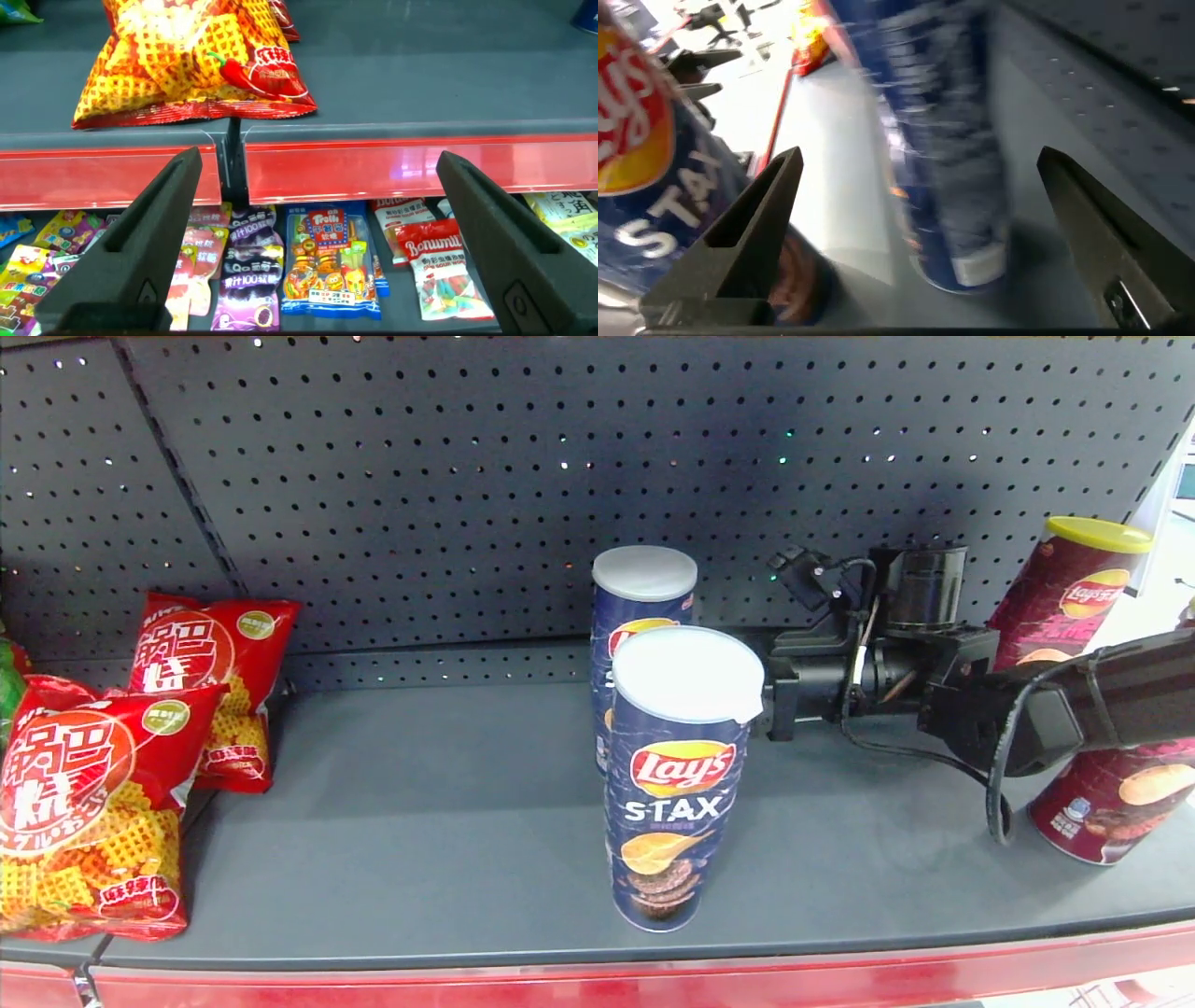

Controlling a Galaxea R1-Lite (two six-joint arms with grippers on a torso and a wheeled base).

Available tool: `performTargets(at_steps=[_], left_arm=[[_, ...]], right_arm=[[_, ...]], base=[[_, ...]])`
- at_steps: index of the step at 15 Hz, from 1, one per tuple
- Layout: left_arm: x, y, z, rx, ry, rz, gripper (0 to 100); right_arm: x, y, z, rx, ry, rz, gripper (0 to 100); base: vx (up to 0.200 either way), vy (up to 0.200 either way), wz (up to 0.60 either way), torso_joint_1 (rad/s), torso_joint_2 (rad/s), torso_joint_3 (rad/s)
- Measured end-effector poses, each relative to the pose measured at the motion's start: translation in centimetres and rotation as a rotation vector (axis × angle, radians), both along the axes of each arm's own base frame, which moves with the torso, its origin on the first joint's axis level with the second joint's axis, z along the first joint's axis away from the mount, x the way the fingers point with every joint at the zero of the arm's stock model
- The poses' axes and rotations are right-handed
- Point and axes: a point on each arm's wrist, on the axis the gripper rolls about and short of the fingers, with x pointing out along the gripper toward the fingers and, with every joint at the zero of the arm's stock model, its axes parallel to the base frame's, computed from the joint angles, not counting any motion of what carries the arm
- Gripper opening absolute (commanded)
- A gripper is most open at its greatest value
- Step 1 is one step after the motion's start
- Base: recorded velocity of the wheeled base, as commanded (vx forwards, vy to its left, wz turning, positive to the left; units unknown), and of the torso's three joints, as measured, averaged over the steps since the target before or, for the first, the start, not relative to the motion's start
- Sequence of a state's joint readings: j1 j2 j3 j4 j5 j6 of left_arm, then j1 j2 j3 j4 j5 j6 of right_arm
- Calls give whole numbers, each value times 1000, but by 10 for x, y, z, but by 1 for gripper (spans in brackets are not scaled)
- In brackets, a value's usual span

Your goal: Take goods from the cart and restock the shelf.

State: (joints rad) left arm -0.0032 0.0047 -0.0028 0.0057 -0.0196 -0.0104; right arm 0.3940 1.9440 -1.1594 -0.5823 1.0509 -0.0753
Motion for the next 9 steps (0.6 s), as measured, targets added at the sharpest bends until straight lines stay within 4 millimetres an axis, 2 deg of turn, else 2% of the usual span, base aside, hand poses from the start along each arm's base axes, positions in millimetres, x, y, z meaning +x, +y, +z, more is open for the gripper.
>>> performTargets(at_steps=[6,9], left_arm=[[0,0,0,0,0,0,100],[0,0,0,0,0,0,100]], right_arm=[[17,-43,9,12,-23,-118,100],[21,-53,12,15,-34,-145,100]], base=[[0,0,0,0,0,0],[0,0,0,0,0,0]])
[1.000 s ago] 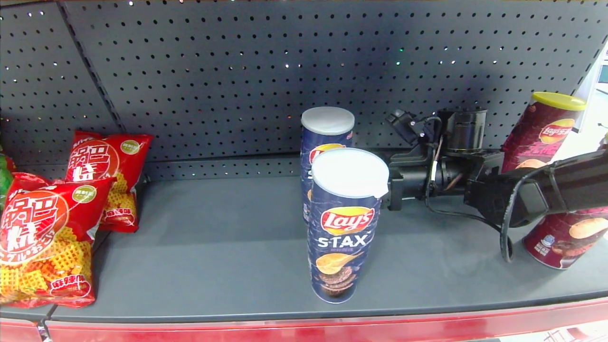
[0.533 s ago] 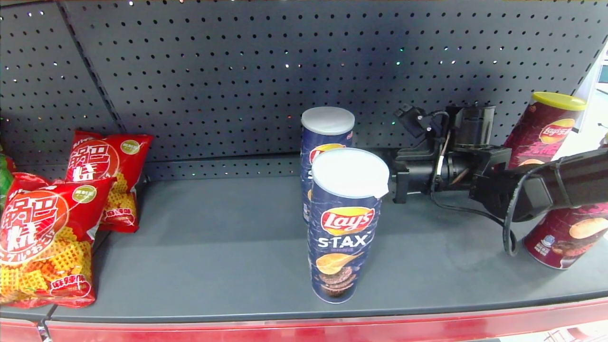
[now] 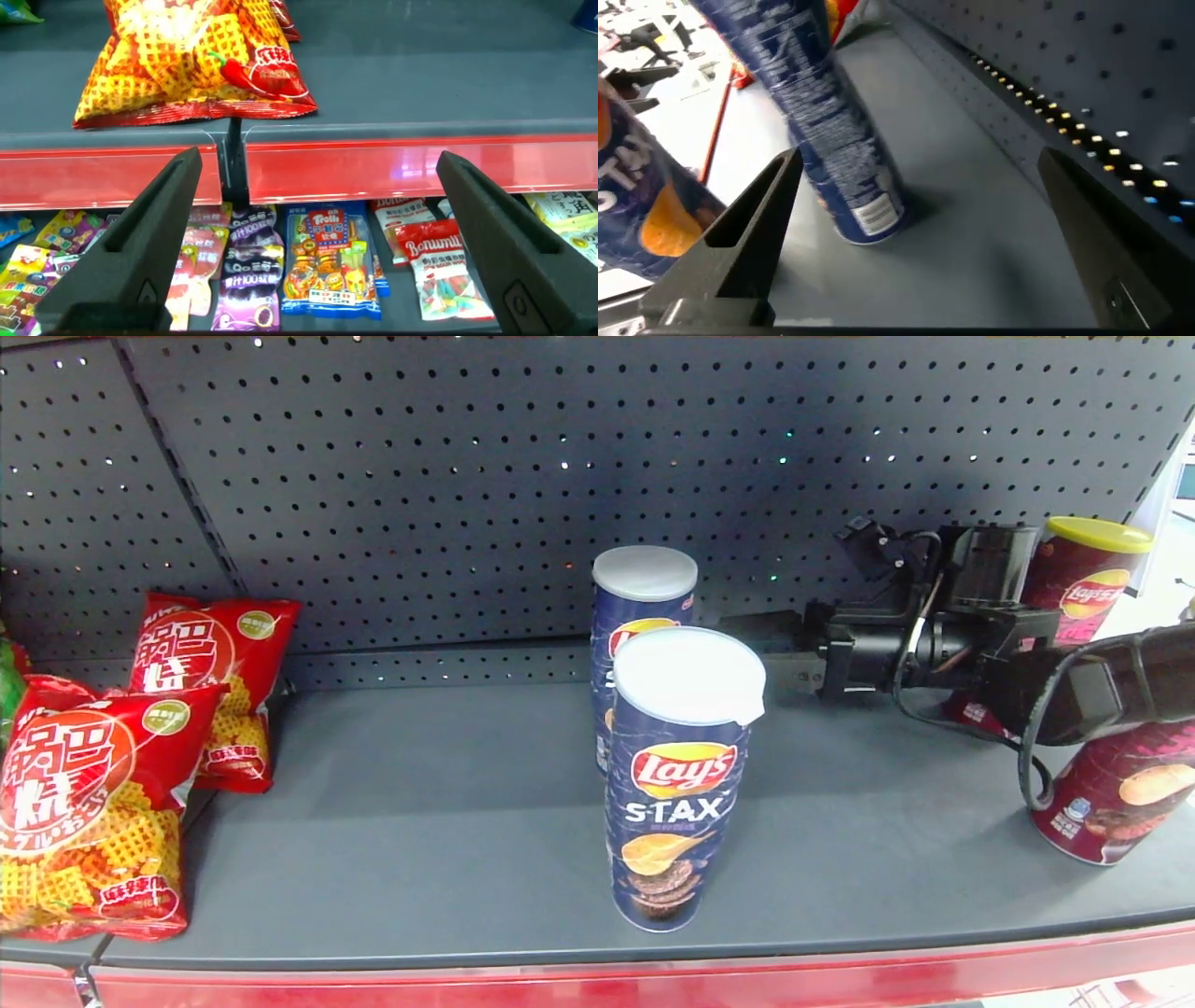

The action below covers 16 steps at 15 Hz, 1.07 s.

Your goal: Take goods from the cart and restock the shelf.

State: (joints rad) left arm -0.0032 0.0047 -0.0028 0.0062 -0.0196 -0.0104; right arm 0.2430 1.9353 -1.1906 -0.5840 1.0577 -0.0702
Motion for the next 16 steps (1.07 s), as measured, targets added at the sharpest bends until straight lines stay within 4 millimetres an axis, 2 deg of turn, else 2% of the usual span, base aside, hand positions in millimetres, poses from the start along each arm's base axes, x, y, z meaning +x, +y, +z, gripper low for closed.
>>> performTargets(at_steps=[3,9,16], left_arm=[[0,0,0,0,0,0,100],[0,0,0,0,0,0,100],[0,0,0,0,-1,0,100]], right_arm=[[7,-2,0,1,-11,-16,100],[36,-5,5,14,-64,-44,100],[49,16,-4,14,-66,-22,100]], base=[[0,0,0,0,0,0],[0,0,0,0,0,0],[0,0,0,0,0,0]])
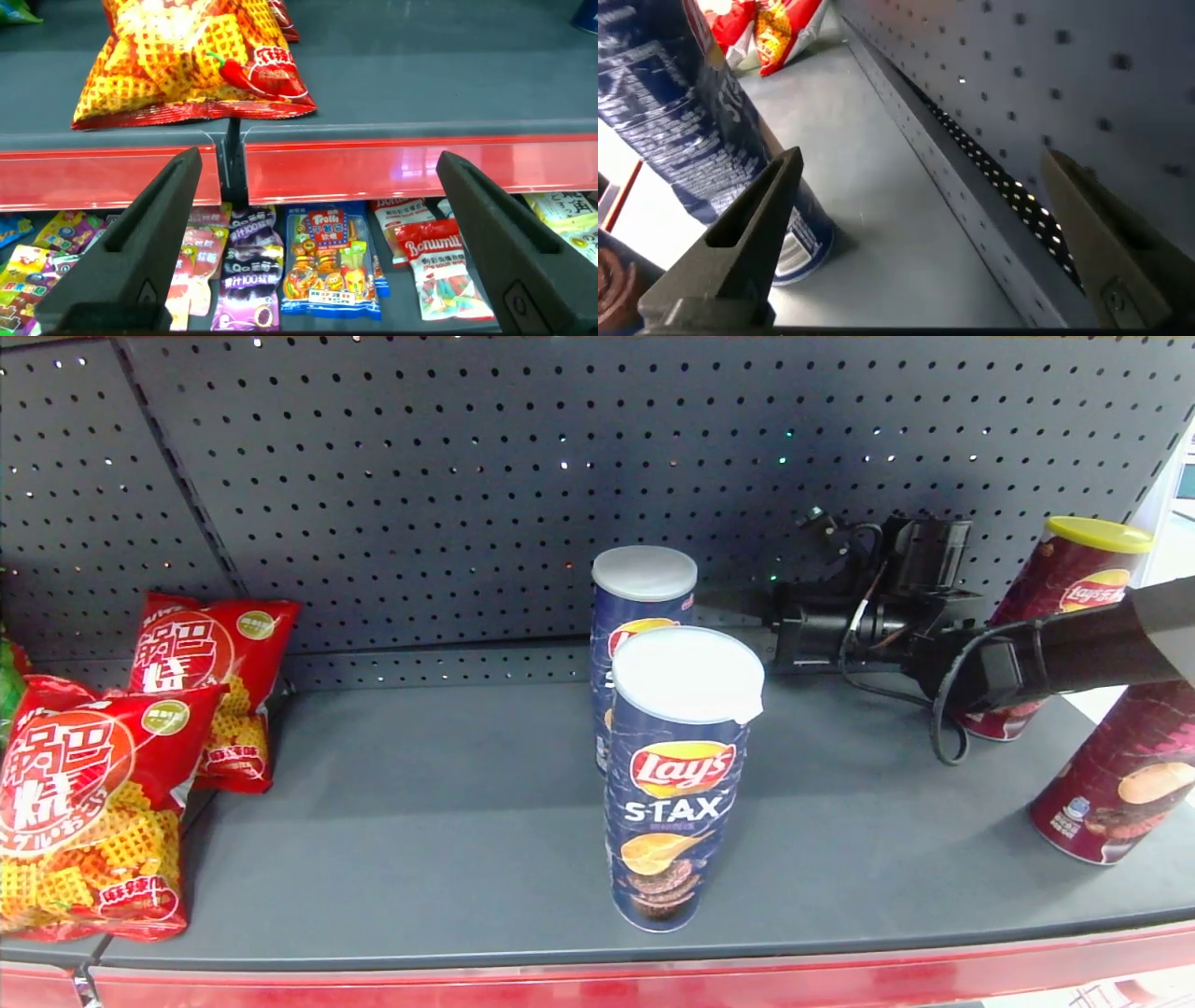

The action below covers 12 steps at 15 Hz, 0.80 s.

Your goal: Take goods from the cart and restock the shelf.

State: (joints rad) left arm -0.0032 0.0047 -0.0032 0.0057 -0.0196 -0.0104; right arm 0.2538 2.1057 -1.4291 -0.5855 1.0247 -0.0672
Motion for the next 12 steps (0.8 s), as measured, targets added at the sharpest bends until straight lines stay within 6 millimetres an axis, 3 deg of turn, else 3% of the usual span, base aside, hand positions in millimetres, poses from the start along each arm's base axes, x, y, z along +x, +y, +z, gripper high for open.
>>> performTargets(at_steps=[12], left_arm=[[0,0,0,0,1,0,100]], right_arm=[[-8,13,-5,-19,71,36,100]], base=[[0,0,0,0,0,0]])
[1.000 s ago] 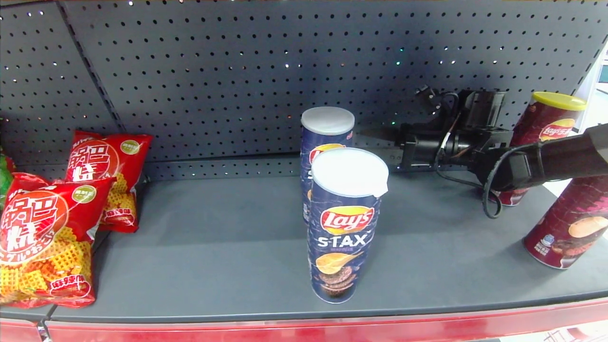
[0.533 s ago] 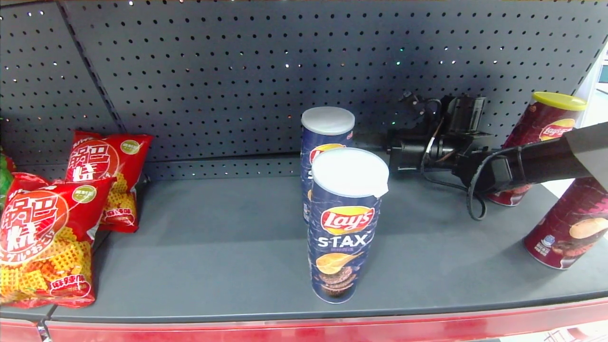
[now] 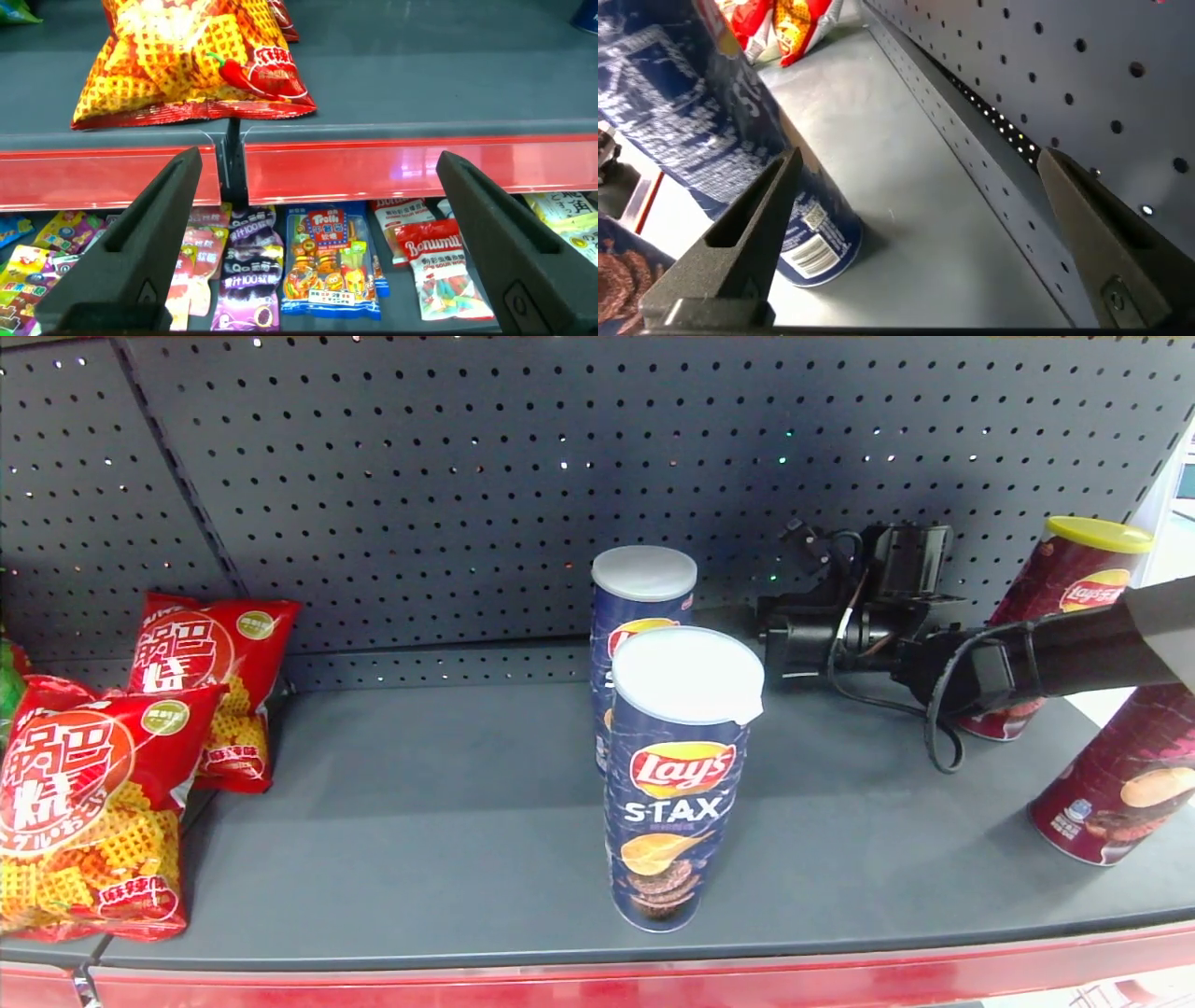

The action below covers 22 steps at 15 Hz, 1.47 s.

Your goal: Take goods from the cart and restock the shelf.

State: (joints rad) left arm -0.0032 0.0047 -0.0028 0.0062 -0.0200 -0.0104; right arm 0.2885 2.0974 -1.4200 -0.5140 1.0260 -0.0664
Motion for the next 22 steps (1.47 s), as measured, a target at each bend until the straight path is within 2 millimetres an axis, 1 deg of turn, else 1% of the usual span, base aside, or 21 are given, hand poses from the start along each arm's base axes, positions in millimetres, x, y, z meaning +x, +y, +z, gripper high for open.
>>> performTargets(at_steps=[7,15,22], left_arm=[[0,0,0,0,0,0,100],[0,0,0,0,0,0,100],[0,0,0,0,-1,0,100]], right_arm=[[-9,2,6,1,-8,13,100],[-24,6,2,-10,13,39,100],[-26,5,4,-11,-1,35,100]], base=[[0,0,0,0,0,0],[0,0,0,0,0,0],[0,0,0,0,0,0]])
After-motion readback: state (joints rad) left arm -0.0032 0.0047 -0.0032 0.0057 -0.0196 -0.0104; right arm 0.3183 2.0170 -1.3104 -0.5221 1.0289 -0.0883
